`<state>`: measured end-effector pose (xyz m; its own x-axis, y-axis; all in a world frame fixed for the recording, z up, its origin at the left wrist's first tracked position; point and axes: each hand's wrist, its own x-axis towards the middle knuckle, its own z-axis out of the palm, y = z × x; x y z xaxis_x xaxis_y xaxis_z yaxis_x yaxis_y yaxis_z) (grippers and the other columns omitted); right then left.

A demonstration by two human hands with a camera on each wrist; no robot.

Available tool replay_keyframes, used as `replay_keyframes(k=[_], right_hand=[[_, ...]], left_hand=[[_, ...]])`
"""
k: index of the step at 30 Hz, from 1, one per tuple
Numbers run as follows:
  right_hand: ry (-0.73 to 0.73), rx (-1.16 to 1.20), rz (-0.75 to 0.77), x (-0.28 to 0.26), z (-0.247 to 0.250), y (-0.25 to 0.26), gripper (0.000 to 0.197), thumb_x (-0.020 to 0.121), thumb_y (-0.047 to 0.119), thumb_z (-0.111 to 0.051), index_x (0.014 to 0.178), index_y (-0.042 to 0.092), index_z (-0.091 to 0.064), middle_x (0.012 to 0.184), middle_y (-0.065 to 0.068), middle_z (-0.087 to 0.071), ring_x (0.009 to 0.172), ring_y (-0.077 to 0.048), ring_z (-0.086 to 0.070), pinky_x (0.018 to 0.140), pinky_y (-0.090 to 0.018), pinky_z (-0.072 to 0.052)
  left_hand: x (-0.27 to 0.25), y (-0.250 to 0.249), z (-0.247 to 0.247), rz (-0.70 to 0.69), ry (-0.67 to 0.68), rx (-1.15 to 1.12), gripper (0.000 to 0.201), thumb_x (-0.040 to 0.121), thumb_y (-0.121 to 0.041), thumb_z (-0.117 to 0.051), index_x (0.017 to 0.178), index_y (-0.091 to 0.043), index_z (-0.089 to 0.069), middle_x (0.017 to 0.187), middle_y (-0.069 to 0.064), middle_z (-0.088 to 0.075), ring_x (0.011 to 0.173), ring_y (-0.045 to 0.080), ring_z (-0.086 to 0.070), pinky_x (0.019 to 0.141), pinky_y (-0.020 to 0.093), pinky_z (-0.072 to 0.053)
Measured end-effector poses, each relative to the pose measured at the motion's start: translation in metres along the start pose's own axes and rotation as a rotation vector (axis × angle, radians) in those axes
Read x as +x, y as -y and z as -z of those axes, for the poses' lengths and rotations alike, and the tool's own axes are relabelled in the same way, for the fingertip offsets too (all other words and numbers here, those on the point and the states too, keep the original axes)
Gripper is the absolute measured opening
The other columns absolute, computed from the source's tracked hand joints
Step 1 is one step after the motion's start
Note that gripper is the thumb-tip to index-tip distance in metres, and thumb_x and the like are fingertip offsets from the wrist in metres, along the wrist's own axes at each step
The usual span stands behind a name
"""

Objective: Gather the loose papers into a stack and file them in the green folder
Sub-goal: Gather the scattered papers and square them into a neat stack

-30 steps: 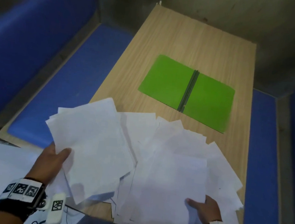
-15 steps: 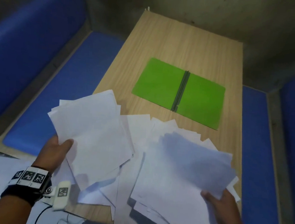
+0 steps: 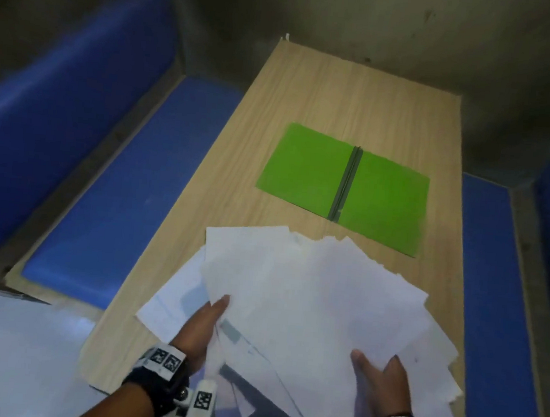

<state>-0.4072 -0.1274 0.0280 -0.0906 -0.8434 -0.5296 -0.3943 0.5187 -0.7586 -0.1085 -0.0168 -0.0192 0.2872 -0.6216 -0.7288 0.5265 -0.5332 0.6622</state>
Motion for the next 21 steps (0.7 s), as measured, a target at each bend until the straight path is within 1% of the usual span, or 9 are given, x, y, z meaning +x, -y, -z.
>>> replay_keyframes(k=[2, 3, 6, 9, 11, 13, 16, 19, 21], right_hand=[[-0.002, -0.052, -0.104, -0.003, -0.012, -0.017, 0.051, 0.080, 0.000, -0.072, 0.123, -0.013, -0.051, 0.125, -0.023, -0.058, 0.116, -0.032, -0.056, 0.094, -0.032, -0.039], [-0.003, -0.075, -0.144, -0.007, -0.017, -0.020, 0.055, 0.079, 0.004, -0.074, 0.125, -0.013, -0.050, 0.127, -0.026, -0.057, 0.119, -0.035, -0.054, 0.099, -0.035, -0.039], [-0.034, -0.093, -0.180, -0.009, -0.023, -0.033, 0.058, 0.080, 0.010, -0.074, 0.128, -0.011, -0.048, 0.131, -0.027, -0.054, 0.122, -0.036, -0.052, 0.103, -0.037, -0.038], [-0.066, -0.098, -0.169, -0.009, -0.015, -0.030, 0.047, 0.083, 0.008, -0.069, 0.124, -0.009, -0.055, 0.128, -0.024, -0.058, 0.120, -0.034, -0.054, 0.101, -0.034, -0.039], [-0.124, -0.075, -0.154, -0.007, -0.003, -0.022, 0.041, 0.083, 0.007, -0.068, 0.119, -0.008, -0.059, 0.122, -0.020, -0.063, 0.117, -0.033, -0.056, 0.098, -0.032, -0.039], [-0.166, -0.056, -0.125, 0.001, 0.014, -0.016, 0.037, 0.082, 0.011, -0.069, 0.115, -0.006, -0.063, 0.112, -0.014, -0.066, 0.109, -0.028, -0.059, 0.092, -0.029, -0.038], [-0.296, -0.109, -0.042, 0.019, 0.047, -0.006, 0.047, 0.073, 0.046, -0.076, 0.097, 0.006, -0.071, 0.103, -0.007, -0.074, 0.100, -0.017, -0.066, 0.088, -0.035, -0.042], [-0.384, -0.144, -0.057, 0.027, 0.090, 0.013, 0.061, 0.069, 0.048, -0.067, 0.108, 0.001, -0.066, 0.118, -0.020, -0.066, 0.111, -0.030, -0.062, 0.089, -0.039, -0.044], [-0.409, -0.057, -0.035, 0.029, 0.124, 0.032, 0.060, 0.072, 0.050, -0.070, 0.097, -0.004, -0.064, 0.108, -0.026, -0.066, 0.101, -0.036, -0.065, 0.078, -0.039, -0.044]], left_hand=[[0.001, 0.016, -0.005, 0.001, 0.003, 0.021, 0.064, 0.084, -0.058, -0.069, 0.137, -0.025, -0.057, 0.131, -0.004, -0.069, 0.121, 0.022, -0.065, 0.106, 0.047, -0.047], [0.002, 0.022, -0.006, -0.030, -0.015, 0.082, 0.073, 0.077, -0.060, -0.074, 0.138, -0.022, -0.057, 0.130, -0.006, -0.069, 0.120, 0.020, -0.065, 0.107, 0.045, -0.046], [0.006, 0.034, -0.006, -0.057, -0.160, 0.290, 0.057, 0.091, -0.038, -0.069, 0.141, -0.017, -0.053, 0.132, -0.002, -0.064, 0.121, 0.023, -0.060, 0.109, 0.037, -0.041], [0.011, 0.036, -0.002, -0.070, -0.159, 0.323, 0.053, 0.092, -0.038, -0.064, 0.141, -0.024, -0.052, 0.133, -0.002, -0.064, 0.122, 0.024, -0.060, 0.111, 0.044, -0.042], [0.014, 0.034, 0.000, -0.062, -0.148, 0.330, 0.048, 0.088, -0.043, -0.064, 0.133, -0.029, -0.057, 0.128, -0.003, -0.068, 0.117, 0.025, -0.064, 0.107, 0.047, -0.047], [0.016, 0.028, 0.003, -0.083, -0.145, 0.345, 0.040, 0.092, -0.038, -0.063, 0.131, -0.028, -0.059, 0.122, -0.002, -0.071, 0.111, 0.024, -0.067, 0.103, 0.047, -0.050], [0.022, 0.021, 0.013, -0.083, -0.166, 0.347, 0.031, 0.097, -0.028, -0.061, 0.128, -0.024, -0.060, 0.116, 0.002, -0.072, 0.104, 0.026, -0.069, 0.099, 0.048, -0.053], [0.030, 0.018, 0.029, -0.059, -0.176, 0.360, 0.028, 0.095, -0.027, -0.062, 0.122, -0.021, -0.064, 0.112, 0.005, -0.074, 0.100, 0.029, -0.070, 0.097, 0.051, -0.053], [0.033, 0.016, 0.038, -0.039, -0.157, 0.403, 0.031, 0.092, -0.030, -0.062, 0.122, -0.021, -0.065, 0.110, 0.003, -0.075, 0.100, 0.027, -0.071, 0.097, 0.051, -0.053]])
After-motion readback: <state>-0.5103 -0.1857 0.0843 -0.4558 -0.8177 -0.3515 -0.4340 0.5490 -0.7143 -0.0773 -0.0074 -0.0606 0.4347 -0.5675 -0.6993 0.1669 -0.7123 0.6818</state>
